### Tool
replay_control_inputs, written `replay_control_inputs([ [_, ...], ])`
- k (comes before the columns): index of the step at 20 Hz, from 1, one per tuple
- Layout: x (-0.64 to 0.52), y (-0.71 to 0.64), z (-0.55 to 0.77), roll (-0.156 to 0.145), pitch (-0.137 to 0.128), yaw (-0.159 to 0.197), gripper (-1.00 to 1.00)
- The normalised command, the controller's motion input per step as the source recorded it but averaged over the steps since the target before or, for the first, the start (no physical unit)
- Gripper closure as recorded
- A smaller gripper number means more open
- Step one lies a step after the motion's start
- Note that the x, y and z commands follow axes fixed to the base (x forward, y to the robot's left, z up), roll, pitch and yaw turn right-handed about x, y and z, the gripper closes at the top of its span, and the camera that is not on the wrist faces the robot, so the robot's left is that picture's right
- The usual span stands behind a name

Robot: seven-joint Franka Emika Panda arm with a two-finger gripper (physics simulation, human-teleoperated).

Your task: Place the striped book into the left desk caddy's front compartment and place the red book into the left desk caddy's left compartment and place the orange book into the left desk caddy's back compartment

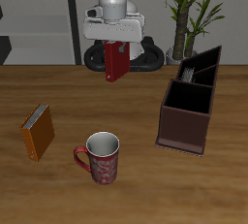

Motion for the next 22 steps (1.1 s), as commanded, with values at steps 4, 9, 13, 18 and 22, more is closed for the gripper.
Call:
replay_control_inputs([
  [4, -0.3, 0.21, -0.06, 0.001, -0.049, -0.06, 1.0],
  [9, -0.34, 0.45, -0.17, 0.096, -0.009, 0.013, 1.0],
  [13, -0.21, 0.23, -0.14, 0.034, -0.006, 0.004, 1.0],
  [18, -0.12, 0.13, -0.23, -0.007, 0.013, -0.02, 1.0],
  [22, -0.13, 0.1, -0.27, -0.009, 0.014, -0.01, 1.0],
])
